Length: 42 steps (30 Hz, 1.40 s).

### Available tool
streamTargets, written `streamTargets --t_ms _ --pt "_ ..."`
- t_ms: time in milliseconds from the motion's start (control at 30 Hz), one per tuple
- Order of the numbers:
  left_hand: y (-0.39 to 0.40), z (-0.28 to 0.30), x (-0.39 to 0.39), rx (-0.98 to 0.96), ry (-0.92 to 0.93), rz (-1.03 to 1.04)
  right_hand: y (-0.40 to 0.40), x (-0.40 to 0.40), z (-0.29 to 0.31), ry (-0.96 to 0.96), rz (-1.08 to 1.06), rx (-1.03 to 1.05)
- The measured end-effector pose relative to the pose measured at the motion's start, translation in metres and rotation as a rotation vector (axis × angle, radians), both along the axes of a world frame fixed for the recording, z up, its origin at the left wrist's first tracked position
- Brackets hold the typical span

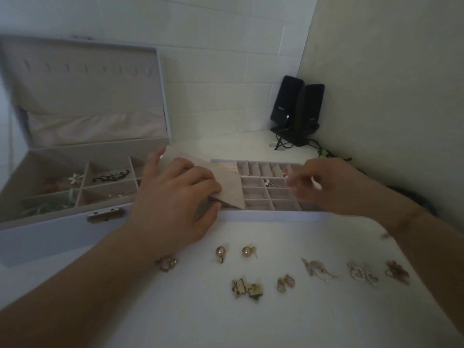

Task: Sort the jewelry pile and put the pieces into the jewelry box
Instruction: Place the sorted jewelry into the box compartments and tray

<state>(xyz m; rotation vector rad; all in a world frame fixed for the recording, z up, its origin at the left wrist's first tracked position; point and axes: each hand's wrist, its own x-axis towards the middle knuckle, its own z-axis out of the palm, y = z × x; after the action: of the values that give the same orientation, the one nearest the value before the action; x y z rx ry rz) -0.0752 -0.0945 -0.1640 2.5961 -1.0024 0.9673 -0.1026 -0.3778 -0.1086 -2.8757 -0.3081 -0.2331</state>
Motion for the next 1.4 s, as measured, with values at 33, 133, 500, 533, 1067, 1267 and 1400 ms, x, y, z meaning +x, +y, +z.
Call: streamTargets --t_ms 33,133,500,533,1067,1267,1400 --pt "0.0 0.0 0.0 0.0 -0.001 0.0 -0.001 -0.02 0.004 0.053 0.016 -0.036" --pt "-0.001 -0.001 0.0 -0.002 -0.008 -0.001 -0.007 -0.074 0.002 0.29 -0.029 -0.221" --pt "-0.001 0.0 -0.001 -0.018 -0.025 -0.001 -0.007 -0.115 -0.039 0.013 0.017 -0.229" --pt "-0.001 0.0 -0.001 -0.017 -0.02 -0.001 -0.008 -0.115 -0.04 -0.005 0.024 -0.23" --pt "0.0 0.002 -0.002 0.011 0.05 0.003 0.039 0.05 -0.01 -0.117 0.061 -0.174" --pt "0.0 0.001 -0.001 0.013 0.053 0.006 0.036 0.063 -0.019 -0.061 0.06 -0.254" --pt "0.0 0.001 -0.001 0.012 0.056 0.008 0.041 0.069 -0.022 -0.042 0.073 -0.173"
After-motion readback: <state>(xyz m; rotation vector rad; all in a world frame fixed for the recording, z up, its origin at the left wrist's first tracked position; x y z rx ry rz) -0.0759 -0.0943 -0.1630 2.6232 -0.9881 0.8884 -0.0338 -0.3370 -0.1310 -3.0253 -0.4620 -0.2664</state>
